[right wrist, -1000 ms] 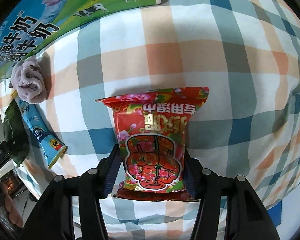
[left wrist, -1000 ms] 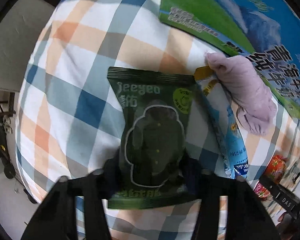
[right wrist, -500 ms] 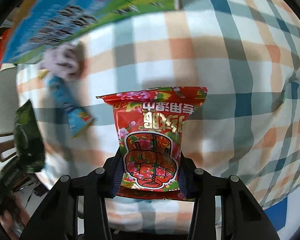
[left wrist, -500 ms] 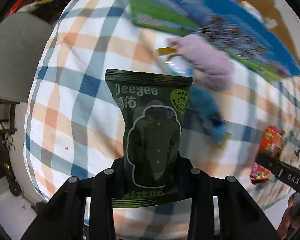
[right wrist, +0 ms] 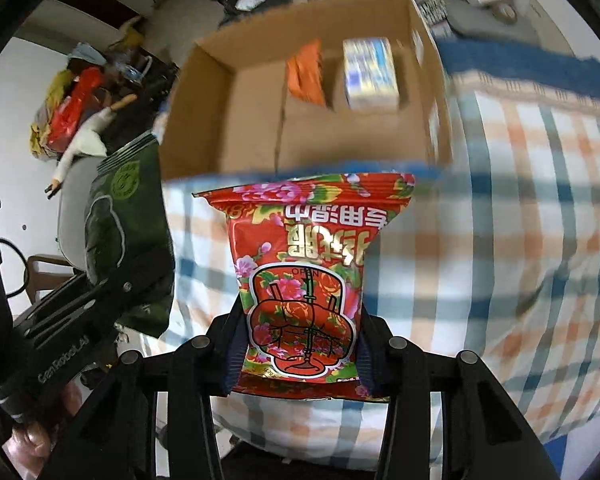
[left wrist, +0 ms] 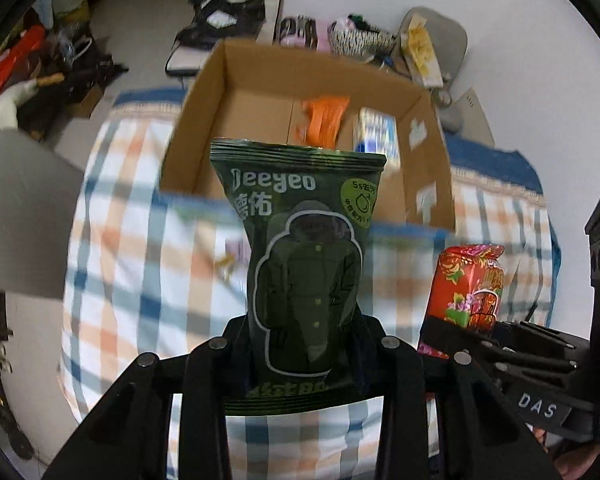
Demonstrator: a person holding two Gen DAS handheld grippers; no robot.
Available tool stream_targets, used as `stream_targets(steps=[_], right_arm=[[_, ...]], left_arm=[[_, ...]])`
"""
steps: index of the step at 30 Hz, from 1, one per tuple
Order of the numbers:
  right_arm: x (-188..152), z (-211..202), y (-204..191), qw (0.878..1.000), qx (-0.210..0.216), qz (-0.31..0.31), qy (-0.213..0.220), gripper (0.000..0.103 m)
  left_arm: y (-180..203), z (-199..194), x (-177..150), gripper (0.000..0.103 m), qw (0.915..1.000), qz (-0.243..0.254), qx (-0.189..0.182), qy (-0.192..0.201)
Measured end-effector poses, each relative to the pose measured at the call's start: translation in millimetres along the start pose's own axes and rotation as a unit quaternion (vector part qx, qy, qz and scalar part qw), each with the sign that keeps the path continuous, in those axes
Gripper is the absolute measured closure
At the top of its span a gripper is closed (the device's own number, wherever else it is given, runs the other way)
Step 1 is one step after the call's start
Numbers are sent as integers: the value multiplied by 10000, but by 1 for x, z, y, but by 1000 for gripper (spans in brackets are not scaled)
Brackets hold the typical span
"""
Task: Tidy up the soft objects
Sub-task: 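Lower both bags into the box and open both tools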
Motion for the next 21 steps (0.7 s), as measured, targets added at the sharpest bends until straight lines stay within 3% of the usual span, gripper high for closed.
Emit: stream_targets(steps=[5, 12, 17, 21], right_arm=[[70, -1, -10, 9999, -55, -43, 133, 56], [144, 38, -6, 9995, -292, 65, -123, 56], [172, 88, 5, 9975, -395, 223, -545, 56], [173, 123, 16, 9951, -425, 336, -826, 56]], left_arm=[[3, 2, 61, 71, 9999, 4, 74, 92], [-5, 45, 137, 71, 9989, -114, 342, -299], [-11, 94, 174, 71, 9954, -131, 593, -738], [-10, 124, 187, 71, 9922, -10, 763, -981]])
Point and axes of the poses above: each gripper's, at about its wrist camera, not at the fingertips, and z roughly the way its jaws point, y to its right, x to its top, the point moved 2 cm from there along z, roughly the way its jaws point, and after that the axes turned 15 degrees about -z, right-handed, at the moved point
